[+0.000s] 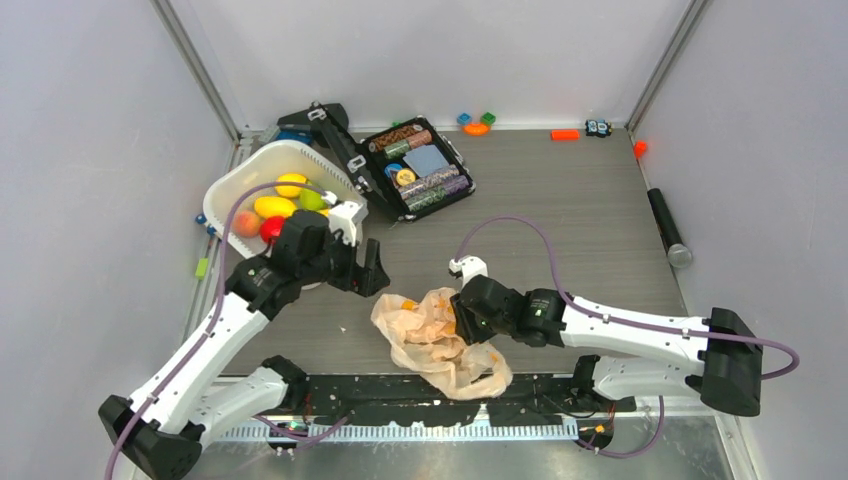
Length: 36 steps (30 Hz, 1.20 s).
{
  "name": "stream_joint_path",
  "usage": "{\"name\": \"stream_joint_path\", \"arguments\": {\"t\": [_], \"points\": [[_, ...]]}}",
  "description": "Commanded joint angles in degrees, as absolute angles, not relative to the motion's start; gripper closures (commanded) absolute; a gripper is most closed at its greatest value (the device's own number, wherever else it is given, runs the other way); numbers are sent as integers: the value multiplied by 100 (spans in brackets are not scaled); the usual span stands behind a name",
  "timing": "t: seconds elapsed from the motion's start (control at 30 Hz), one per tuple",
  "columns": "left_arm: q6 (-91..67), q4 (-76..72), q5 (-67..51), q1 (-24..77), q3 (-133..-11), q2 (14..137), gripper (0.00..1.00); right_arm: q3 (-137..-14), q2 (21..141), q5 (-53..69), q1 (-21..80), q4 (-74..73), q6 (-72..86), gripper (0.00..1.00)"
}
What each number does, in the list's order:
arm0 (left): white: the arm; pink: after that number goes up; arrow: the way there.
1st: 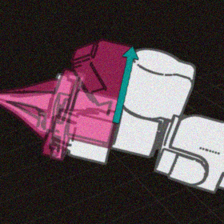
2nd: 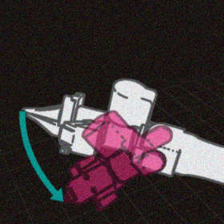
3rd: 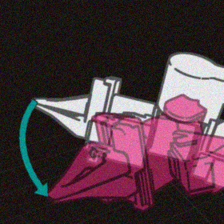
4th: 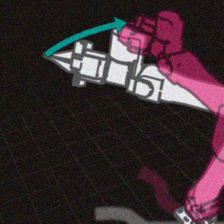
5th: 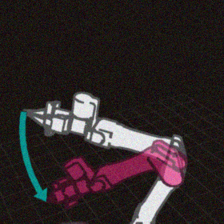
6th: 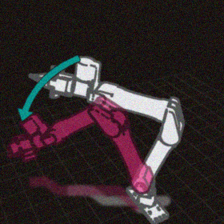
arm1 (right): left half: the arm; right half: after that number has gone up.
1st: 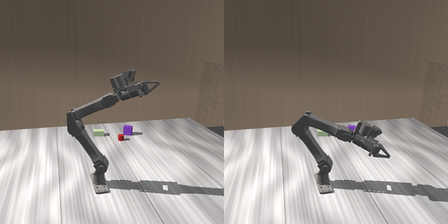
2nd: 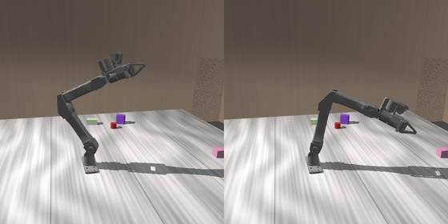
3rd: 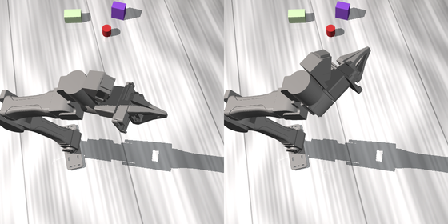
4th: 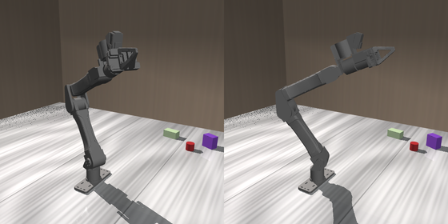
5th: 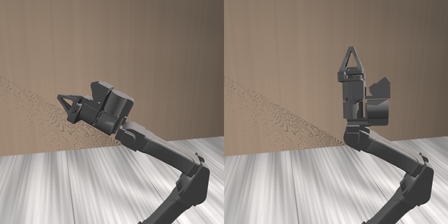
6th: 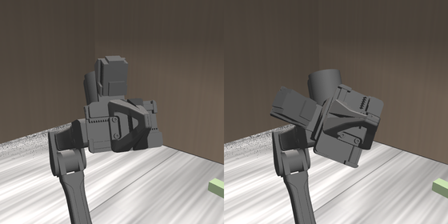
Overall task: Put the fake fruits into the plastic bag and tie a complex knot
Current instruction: Pick up the plastic bag at the center of the board, then open the plastic bag at the center of the board.
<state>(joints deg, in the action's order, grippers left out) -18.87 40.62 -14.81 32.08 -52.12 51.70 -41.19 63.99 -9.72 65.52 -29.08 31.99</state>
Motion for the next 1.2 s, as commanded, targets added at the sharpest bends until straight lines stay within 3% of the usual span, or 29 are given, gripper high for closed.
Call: {"name": "stream_joint_path", "arguments": {"t": [0.0, 0.07, 0.13, 0.33, 0.57, 0.83, 1.03, 1.17], "points": [[-1178, 4280, -848, 3009, -5996, 5125, 14, -4294, 6420, -1348, 6566, -2340, 2560, 83], [-1048, 4209, -995, 2799, -6167, 5149, 7, -4366, 6348, -1512, 6565, -2007, 1957, 93], [-1022, 4077, -1212, 2582, -6208, 5139, 2, -4315, 6176, -1712, 6565, -1546, 1273, 95], [-1387, 3118, -2827, 1848, -5437, 4627, 1, -3598, 5276, -2410, 6565, 317, -356, 95], [-1776, 2468, -4232, 1576, -5098, 4417, 1, -2455, 4185, -2321, 6565, 2334, -1444, 95], [-2046, 2252, -5151, 1538, -5003, 4774, 1, -2458, 3994, -2130, 6565, 2159, -1528, 95], [-1417, 3070, -4533, 1538, -5227, 4757, 1, -2587, 4056, -2249, 6565, 2008, -1484, 95], [-1188, 3216, -4164, 1538, -5190, 4609, 12, -2599, 4061, -2266, 6565, 1991, -1492, 95]]}}
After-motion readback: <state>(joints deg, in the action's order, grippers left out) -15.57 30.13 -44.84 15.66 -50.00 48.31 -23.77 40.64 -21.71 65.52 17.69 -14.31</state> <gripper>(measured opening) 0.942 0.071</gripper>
